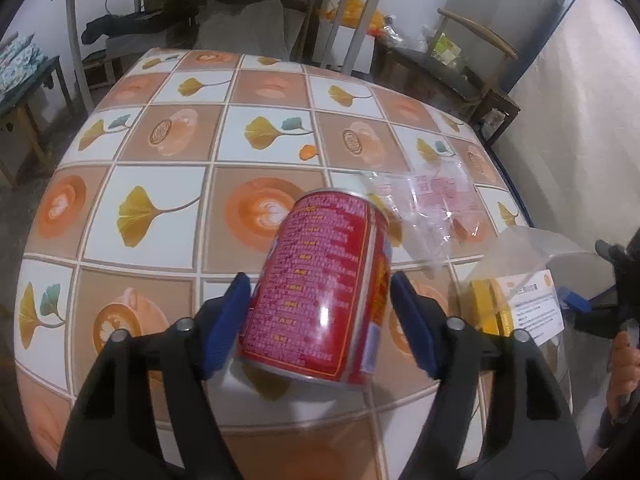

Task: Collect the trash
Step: 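Return to the table and grasp the red can with the left tool, then grasp the yellow medicine box with the right tool while the left tool holds the can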

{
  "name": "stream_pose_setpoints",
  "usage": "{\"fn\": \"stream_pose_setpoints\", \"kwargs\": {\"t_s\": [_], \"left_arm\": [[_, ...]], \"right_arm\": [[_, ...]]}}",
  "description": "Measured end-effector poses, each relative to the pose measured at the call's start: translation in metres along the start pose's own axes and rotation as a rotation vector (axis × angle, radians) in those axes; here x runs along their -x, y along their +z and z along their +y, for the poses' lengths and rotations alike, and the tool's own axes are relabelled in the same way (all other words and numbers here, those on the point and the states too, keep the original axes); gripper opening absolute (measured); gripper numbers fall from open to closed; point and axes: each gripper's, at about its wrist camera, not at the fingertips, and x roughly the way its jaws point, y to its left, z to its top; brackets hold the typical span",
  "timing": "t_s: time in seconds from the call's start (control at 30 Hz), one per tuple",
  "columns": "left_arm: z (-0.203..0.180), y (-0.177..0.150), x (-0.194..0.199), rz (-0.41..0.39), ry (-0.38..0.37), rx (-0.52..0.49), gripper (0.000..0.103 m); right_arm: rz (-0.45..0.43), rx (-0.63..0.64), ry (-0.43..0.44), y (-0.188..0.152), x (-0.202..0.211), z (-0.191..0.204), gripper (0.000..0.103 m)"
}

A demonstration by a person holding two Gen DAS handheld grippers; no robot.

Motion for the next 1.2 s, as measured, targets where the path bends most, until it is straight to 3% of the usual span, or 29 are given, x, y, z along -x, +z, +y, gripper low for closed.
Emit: {"fn": "stream_pose_setpoints", "kwargs": {"t_s": [0.2,0.33,0.5,0.6,0.67,0.7,0.9,1.03,1.1,1.13,1.2], "left_arm": [[-0.001,-0.001,0.0,-0.005,-0.003,-0.012,0.067],[0.0,0.0,0.001,-0.01,-0.005,0.002,0.066],[0.001,-0.001,0.002,-0.01,-0.009,0.025,0.066],[0.003,-0.001,0.003,-0.011,-0.016,0.037,0.066],[0.004,-0.002,0.003,-0.012,-0.02,0.049,0.065],[0.006,-0.003,0.004,-0.012,-0.022,0.056,0.065],[0.008,-0.008,0.007,-0.013,-0.025,0.069,0.065],[0.007,-0.01,0.009,-0.013,-0.018,0.07,0.065],[0.007,-0.011,0.009,-0.013,-0.016,0.066,0.065],[0.007,-0.012,0.01,-0.012,-0.015,0.063,0.065],[0.007,-0.012,0.01,-0.01,-0.016,0.062,0.065]], "right_arm": [[-0.039,0.369,-0.169,-0.011,0.007,0.034,0.081],[-0.036,0.495,-0.256,-0.016,0.001,0.04,0.065],[-0.039,0.575,-0.298,-0.014,-0.015,0.042,0.045],[-0.054,0.612,-0.311,-0.015,-0.02,0.044,0.03],[-0.063,0.622,-0.302,-0.016,-0.022,0.045,0.011],[-0.068,0.622,-0.299,-0.017,-0.022,0.045,0.01],[-0.071,0.638,-0.321,-0.028,-0.016,0.045,0.012],[-0.11,0.742,-0.331,-0.049,0.006,0.05,0.048],[-0.113,0.873,-0.305,-0.066,0.017,0.059,0.057],[-0.091,0.94,-0.293,-0.075,0.018,0.063,0.067],[-0.018,1.099,-0.286,-0.093,0.013,0.074,0.071]]}}
